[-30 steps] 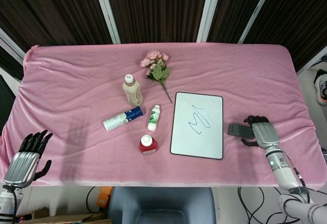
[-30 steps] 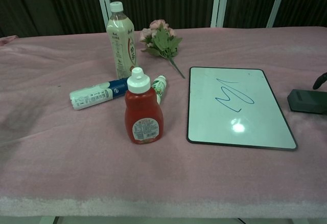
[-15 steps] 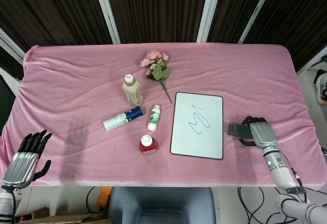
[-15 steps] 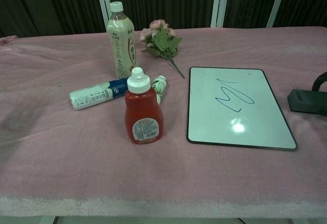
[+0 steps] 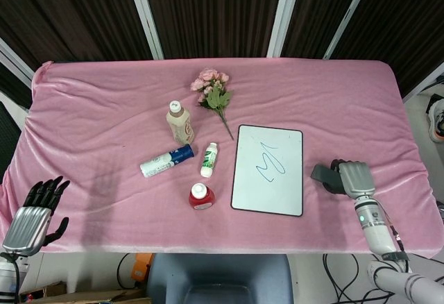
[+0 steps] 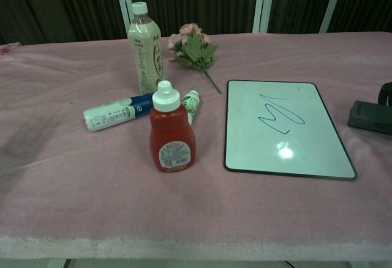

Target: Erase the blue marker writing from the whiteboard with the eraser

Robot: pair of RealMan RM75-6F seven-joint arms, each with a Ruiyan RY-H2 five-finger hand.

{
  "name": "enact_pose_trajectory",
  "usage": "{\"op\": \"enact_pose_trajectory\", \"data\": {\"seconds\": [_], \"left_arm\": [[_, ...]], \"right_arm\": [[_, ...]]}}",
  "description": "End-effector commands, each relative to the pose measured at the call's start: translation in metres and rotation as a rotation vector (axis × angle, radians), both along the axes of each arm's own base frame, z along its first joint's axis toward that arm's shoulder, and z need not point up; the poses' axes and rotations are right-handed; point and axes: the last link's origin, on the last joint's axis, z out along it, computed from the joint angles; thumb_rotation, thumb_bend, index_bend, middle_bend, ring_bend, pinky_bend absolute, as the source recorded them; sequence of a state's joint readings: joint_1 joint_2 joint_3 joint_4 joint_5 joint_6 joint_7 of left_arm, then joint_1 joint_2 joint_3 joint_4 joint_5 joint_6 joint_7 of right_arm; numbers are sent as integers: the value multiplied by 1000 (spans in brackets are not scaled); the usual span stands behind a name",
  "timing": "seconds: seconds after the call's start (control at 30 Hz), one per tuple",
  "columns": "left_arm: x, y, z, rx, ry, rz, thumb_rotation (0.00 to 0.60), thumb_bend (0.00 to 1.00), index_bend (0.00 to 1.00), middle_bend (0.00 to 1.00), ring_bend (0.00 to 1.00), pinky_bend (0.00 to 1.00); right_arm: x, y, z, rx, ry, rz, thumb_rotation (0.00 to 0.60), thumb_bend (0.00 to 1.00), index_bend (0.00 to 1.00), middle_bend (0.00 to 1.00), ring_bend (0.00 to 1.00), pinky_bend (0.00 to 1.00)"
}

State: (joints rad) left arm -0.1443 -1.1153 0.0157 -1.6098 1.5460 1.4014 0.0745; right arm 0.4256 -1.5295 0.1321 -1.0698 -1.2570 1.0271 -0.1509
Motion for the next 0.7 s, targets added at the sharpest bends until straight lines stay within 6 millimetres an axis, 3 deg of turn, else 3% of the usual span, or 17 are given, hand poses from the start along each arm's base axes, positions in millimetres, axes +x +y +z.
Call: {"op": "enact_pose_trajectory", "data": {"seconds": [0.03, 0.23, 0.4, 0.7], "left_arm": [[0, 0, 0, 1, -1, -1, 600, 427, 0, 1, 0, 48], [0, 1, 0, 1, -1, -1, 600, 428, 0, 1, 0, 48], [-1, 1, 1, 5, -1, -1, 600, 426, 0, 1, 0, 47], [-2, 2, 3, 13, -6, 5, 600, 426, 0, 1, 0, 47]], "right_arm": [[12, -3, 2, -69, -37, 66, 600, 468, 902, 703, 731, 783], [48, -13, -4, -83, -126, 190, 600, 477, 926, 728, 757, 806], [79, -29, -26, -29, -154, 233, 600, 476, 926, 729, 757, 806], [101, -51, -68, 26, -167, 204, 600, 477, 926, 729, 757, 807]]}}
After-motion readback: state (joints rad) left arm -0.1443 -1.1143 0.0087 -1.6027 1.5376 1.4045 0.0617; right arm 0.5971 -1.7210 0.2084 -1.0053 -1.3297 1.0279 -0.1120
